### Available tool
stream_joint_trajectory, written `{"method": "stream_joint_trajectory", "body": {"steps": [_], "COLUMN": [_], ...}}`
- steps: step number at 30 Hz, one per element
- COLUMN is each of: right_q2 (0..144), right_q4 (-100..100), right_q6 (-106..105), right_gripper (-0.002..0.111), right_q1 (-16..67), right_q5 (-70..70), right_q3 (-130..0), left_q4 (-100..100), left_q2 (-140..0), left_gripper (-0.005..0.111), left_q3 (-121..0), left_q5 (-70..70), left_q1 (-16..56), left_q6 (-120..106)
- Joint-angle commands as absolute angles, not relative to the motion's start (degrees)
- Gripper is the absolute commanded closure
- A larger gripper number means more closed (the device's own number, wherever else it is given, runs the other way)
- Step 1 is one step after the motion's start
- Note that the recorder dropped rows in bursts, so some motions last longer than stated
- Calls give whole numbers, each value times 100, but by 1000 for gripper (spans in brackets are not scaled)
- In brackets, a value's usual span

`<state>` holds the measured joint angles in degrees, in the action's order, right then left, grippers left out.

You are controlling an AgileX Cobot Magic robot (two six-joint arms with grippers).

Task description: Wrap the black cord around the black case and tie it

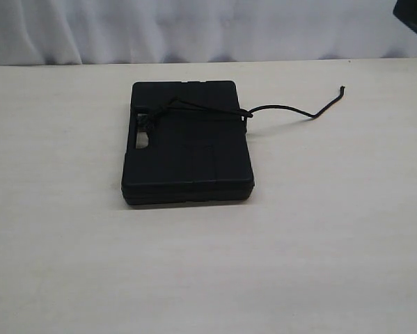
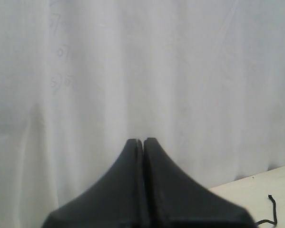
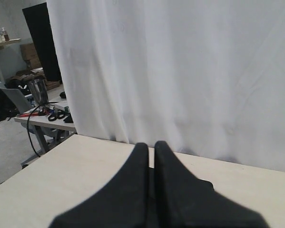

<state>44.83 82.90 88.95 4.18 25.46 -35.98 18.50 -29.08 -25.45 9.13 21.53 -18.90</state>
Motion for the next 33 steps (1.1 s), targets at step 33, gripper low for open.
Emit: {"method": "stream_joint_trajectory", "body": {"steps": [33], "right_q2": [4449], "right_q4": [8273], "right_q6": [8918], "right_gripper": [104], "right_q1": [410], "right_q5": [2569], "right_q3": [-3567], "left_q4": [-58], "left_q2": [-1949], "left_gripper": [107], "left_q3": [-2534], "left_q5": [-98], "left_q1": [433], "left_q6": [306]}}
